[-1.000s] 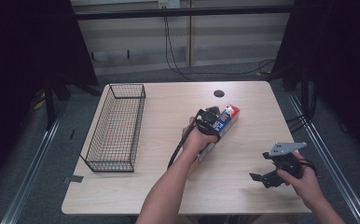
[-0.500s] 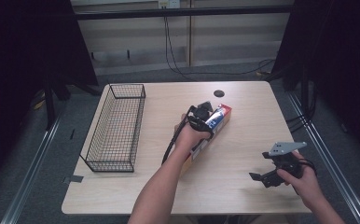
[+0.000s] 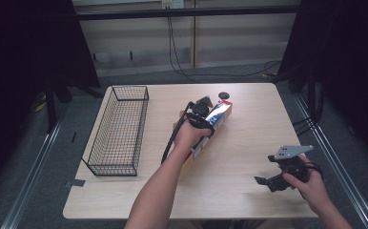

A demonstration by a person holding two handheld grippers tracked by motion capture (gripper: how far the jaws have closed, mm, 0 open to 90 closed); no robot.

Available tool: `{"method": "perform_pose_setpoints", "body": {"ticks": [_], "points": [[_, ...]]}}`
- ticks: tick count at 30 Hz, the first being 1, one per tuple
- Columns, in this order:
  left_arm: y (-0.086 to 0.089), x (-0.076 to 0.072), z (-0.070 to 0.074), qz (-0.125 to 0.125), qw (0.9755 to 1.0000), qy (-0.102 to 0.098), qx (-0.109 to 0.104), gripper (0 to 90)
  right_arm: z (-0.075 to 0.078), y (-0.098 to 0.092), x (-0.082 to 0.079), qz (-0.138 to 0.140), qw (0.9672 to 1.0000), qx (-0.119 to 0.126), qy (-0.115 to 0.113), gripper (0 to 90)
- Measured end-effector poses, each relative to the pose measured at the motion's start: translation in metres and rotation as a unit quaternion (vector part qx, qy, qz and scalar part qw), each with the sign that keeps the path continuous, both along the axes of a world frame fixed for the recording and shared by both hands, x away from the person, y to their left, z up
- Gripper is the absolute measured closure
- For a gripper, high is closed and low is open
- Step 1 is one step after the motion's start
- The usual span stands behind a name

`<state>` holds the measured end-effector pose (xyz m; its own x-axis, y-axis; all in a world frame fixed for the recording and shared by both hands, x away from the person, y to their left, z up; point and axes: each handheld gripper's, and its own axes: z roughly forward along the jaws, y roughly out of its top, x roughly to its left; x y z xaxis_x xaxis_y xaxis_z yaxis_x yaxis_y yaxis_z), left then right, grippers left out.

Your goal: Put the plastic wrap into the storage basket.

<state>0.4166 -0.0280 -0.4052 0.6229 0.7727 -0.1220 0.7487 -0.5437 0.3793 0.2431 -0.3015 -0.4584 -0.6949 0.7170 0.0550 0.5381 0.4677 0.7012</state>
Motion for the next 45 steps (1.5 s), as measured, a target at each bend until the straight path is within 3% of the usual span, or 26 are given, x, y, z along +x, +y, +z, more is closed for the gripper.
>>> {"method": "perform_pose_setpoints", "body": {"ticks": [22,45], "points": [[0.021,0.002,0.023,0.028,0.9995,-0.004,-0.011,43.3,0.001,0.001,-0.001,-0.002,1.0,0.005,-0.003,3.1],[0.043,0.005,0.039,0.051,0.9987,0.007,-0.007,43.3,0.001,0.001,-0.001,-0.001,1.0,0.004,-0.004,3.1]]}}
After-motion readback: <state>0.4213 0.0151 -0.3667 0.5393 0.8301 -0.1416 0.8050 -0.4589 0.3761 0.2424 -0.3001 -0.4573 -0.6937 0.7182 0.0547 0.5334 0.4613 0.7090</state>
